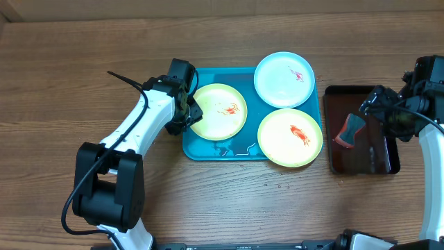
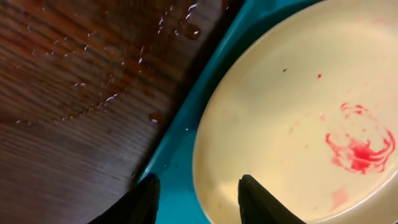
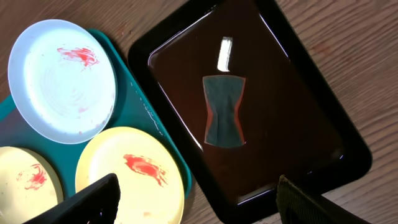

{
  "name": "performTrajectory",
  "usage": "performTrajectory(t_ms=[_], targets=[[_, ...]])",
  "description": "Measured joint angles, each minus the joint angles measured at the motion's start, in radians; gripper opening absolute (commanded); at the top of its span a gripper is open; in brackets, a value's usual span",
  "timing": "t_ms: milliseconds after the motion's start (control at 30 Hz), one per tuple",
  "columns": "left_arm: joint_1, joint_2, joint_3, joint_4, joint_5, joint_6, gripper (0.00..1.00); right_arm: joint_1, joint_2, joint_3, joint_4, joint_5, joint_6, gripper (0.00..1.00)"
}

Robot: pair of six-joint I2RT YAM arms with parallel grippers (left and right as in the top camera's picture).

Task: Clean dirty plates on tray and stack at the side
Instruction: 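Move left gripper to the rim of the left yellow plate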

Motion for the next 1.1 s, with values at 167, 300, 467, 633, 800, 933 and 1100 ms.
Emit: performTrajectory(t_ms=[167, 300, 467, 633, 800, 933, 1100], targets=[[-0.001, 0.052, 0.0, 0.035, 0.001, -0.001, 0.36, 0.0, 0.0, 0.0, -0.001, 0.0, -0.013, 0.82], [-0.01, 0.09, 0.0, 0.034, 0.011, -0.001, 0.36, 0.0, 0.0, 0.0, -0.002, 0.0, -0.018, 0.82], [-0.013, 0.091, 0.0, 0.051, 0.01, 0.007, 0.28, 0.0, 0.0, 0.0, -0.003, 0.0, -0.018, 0.81], [-0.013, 0.091, 0.0, 0.055, -0.005, 0.014, 0.21, 0.0, 0.0, 0.0, -0.004, 0.0, -0.018, 0.79], [-0.017, 0.091, 0.0, 0.077, -0.032, 0.014, 0.21, 0.0, 0.0, -0.001, 0.002, 0.0, -0.019, 0.77], [-0.02, 0.091, 0.0, 0.084, -0.046, 0.014, 0.18, 0.0, 0.01, -0.004, 0.002, 0.001, -0.018, 0.77], [-0.02, 0.091, -0.003, 0.125, -0.057, 0.032, 0.29, 0.0, 0.052, -0.014, 0.004, 0.001, -0.019, 0.77]])
